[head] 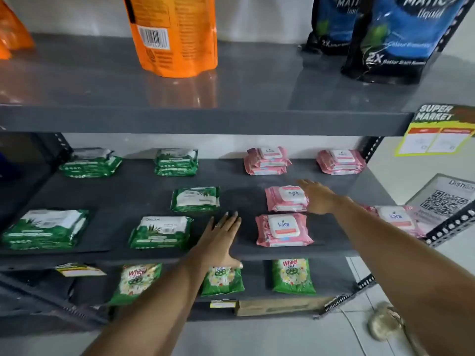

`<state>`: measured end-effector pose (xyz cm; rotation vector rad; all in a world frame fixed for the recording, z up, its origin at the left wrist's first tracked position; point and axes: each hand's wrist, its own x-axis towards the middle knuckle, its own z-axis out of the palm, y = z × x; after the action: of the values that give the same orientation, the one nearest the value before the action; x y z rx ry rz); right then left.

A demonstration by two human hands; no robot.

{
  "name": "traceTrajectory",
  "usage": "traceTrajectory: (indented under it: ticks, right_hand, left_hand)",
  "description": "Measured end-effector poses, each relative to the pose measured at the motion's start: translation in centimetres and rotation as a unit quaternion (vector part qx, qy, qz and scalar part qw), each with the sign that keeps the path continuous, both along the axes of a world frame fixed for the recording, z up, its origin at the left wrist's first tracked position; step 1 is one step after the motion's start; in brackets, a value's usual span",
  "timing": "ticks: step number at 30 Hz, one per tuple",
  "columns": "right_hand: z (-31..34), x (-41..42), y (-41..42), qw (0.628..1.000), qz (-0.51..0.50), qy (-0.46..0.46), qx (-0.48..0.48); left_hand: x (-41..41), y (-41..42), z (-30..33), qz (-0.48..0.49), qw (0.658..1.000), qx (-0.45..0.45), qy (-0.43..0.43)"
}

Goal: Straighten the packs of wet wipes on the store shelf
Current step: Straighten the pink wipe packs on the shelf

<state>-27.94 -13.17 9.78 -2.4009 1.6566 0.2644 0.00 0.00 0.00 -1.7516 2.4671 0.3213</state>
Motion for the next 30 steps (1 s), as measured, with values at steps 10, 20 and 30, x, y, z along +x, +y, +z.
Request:
traceTrajectory:
  ticks: [10,20,30]
  right_hand:
    - [-2.1,0.8,-3.6,0.996,-0.023,-0.009,0.089]
    - [1.8,-0.1,-1.0,0.986,-0.048,-0.152,0.037]
    - [2.1,0.5,6.1,0.985,0.032,-0.133,0.11]
  left_hand:
    - [0.7,0.0,-1.4,-0.005,0.996,-0.08,0.024]
    - [0.7,0.1,-1.3,-0.001,0.997,-0.073,0.027]
    - [0.7,0.3,-1.3,0.001,0.996,-0.083,0.018]
